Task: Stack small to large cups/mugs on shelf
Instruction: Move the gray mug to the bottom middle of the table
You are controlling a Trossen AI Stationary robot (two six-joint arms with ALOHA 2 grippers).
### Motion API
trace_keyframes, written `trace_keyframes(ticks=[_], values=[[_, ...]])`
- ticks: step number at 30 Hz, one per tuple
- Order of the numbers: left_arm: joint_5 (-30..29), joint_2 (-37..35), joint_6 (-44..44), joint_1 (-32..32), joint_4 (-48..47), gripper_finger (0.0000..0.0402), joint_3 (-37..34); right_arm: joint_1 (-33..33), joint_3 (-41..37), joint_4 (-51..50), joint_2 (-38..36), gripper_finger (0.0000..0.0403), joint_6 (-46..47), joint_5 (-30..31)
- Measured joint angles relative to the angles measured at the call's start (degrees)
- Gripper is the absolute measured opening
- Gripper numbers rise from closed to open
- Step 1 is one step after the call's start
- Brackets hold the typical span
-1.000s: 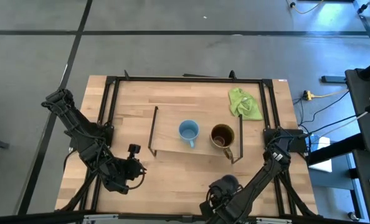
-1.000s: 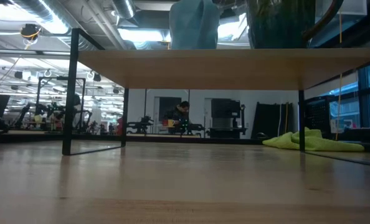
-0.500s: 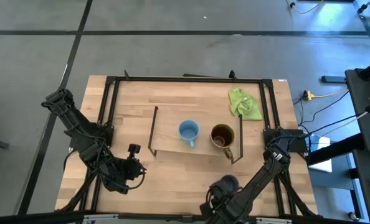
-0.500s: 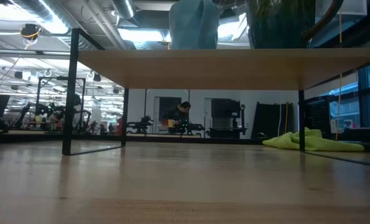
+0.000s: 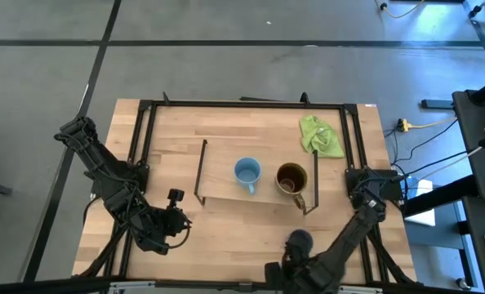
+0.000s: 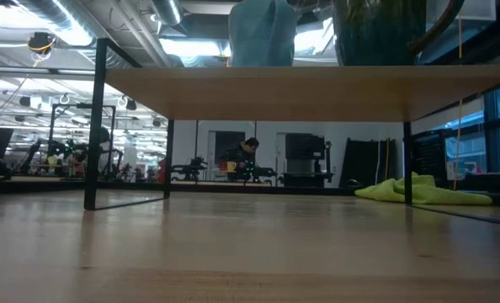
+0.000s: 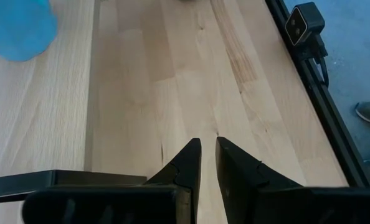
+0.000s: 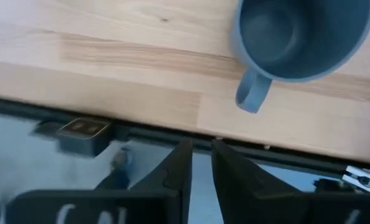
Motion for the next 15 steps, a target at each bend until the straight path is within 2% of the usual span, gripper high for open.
trace_keyframes(ticks=[6,8,10,13,15], values=[[0.0,0.0,0.0,0.0,0.0,0.0043,0.0,2.4,-0.6,0.1,-8.4,0.0032,0.4,9.9],[0.0,0.0,0.0,0.0,0.0,0.0043,0.0,2.8,-3.8,0.1,-11.2,0.0014,0.6,12.2],[0.0,0.0,0.0,0.0,0.0,0.0043,0.0,3.0,-9.2,0.1,-13.8,0.0006,1.2,9.8],[0.4,0.0,-0.1,-0.1,0.0,0.0043,0.0,3.6,-19.3,-0.2,-17.9,0.0009,3.9,1.5],[1.4,0.0,-1.0,-0.5,0.0,0.0043,0.0,4.5,-23.8,-0.3,-19.8,0.0009,4.5,-1.6]])
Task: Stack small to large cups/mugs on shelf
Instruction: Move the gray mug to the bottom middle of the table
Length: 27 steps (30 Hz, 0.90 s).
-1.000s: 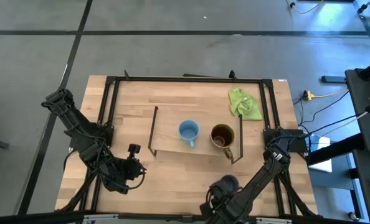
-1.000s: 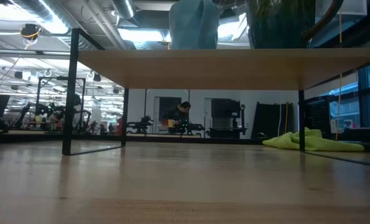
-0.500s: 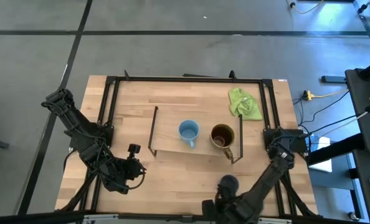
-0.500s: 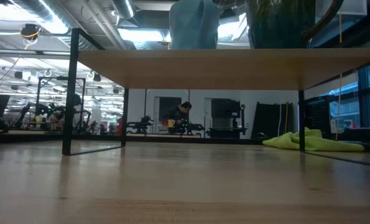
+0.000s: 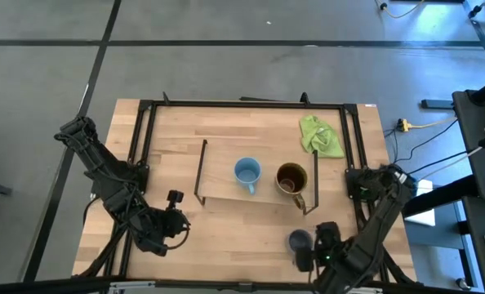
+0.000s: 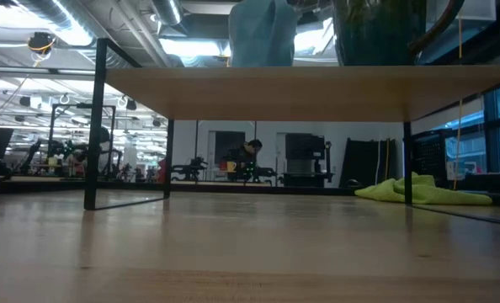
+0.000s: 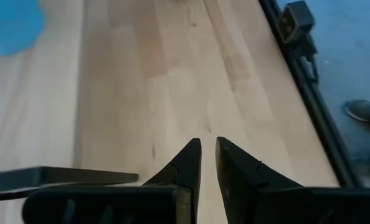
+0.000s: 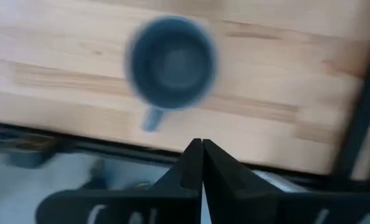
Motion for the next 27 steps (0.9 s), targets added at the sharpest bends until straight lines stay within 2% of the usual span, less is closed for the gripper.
trace_keyframes(ticks=[10,15,20,24,27], values=[[1.2,0.0,-0.3,-1.7,-0.1,0.0043,0.0,0.0,-7.0,0.9,-2.7,0.0012,-2.6,0.6],[1.2,0.0,-0.2,-1.7,-0.1,0.0043,0.0,-2.3,-11.5,2.8,-5.0,0.0021,-4.2,7.8],[1.2,0.0,-1.7,-1.8,-0.1,0.0043,0.0,-2.9,-16.2,5.6,-10.2,0.0058,-5.2,14.3],[1.3,0.0,-3.4,-1.8,-0.1,0.0043,0.0,-0.3,-19.6,9.3,-15.2,0.0086,-5.5,16.3],[1.3,0.0,-3.5,-1.8,-0.1,0.0043,0.0,3.5,-24.6,16.0,-20.1,0.0091,-5.3,16.9]])
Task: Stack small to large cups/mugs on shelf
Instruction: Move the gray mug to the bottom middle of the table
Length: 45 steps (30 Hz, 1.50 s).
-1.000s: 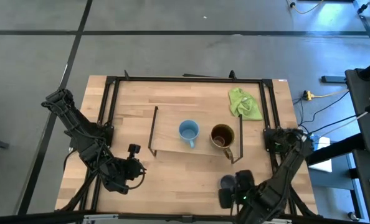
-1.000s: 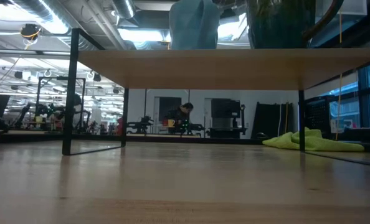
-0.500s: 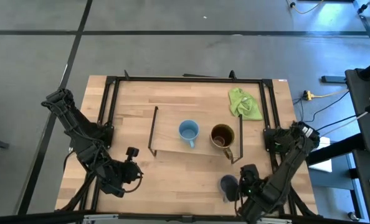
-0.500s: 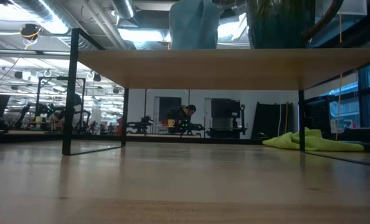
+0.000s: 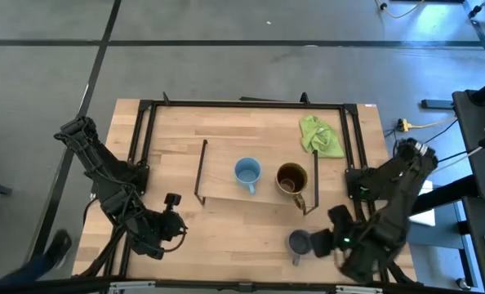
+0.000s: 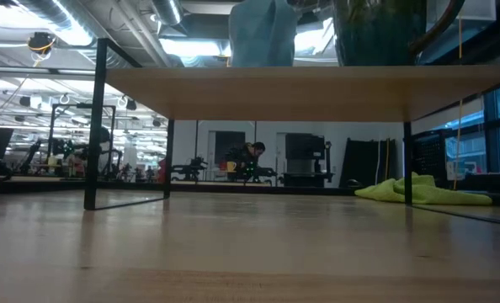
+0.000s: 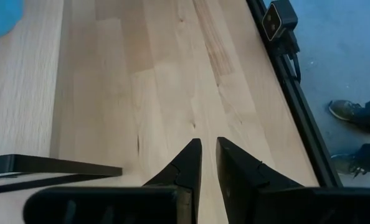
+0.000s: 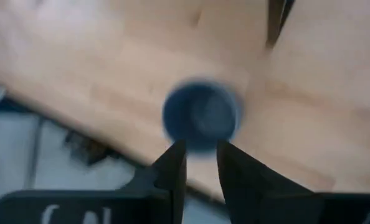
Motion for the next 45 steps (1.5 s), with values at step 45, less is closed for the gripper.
trace_keyframes(ticks=[45], values=[[0.0,0.0,0.1,0.1,-0.1,0.0043,0.0,-0.9,-24.8,31.8,-1.7,0.016,1.0,-6.7]])
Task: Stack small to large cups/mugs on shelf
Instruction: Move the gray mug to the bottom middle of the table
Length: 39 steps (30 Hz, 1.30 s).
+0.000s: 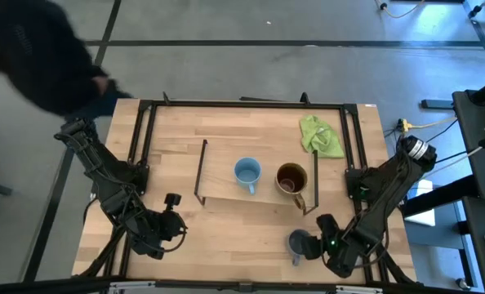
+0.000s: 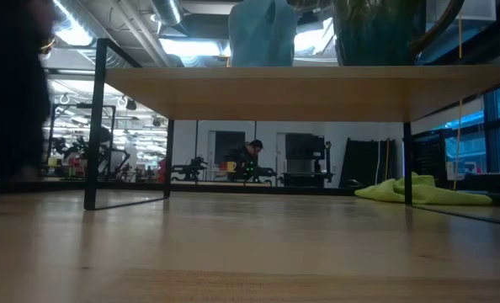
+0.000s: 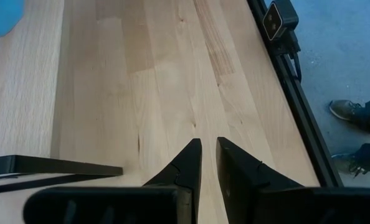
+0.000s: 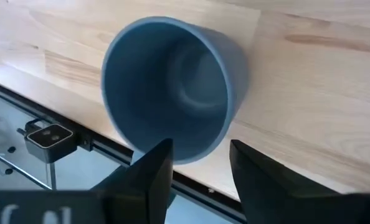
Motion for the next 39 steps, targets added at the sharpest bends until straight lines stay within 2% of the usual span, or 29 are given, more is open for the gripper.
trace_keyframes(ticks=[15,31,34,39], values=[[0.0,0.0,-1.5,0.0,0.0,0.0043,0.0,-0.6,0.0,-0.1,4.2,0.0151,0.2,-2.5],[-1.1,0.0,-1.2,0.0,0.0,0.0043,0.0,-0.7,1.0,0.6,4.8,0.0014,-0.2,-2.6],[-1.2,0.0,-1.2,0.0,0.0,0.0043,0.0,-0.7,2.4,-0.8,4.8,0.001,-0.7,-2.6],[-1.2,0.0,-1.2,0.0,0.0,0.0043,0.0,-0.7,4.3,-2.3,4.8,0.003,-0.9,-2.5]])
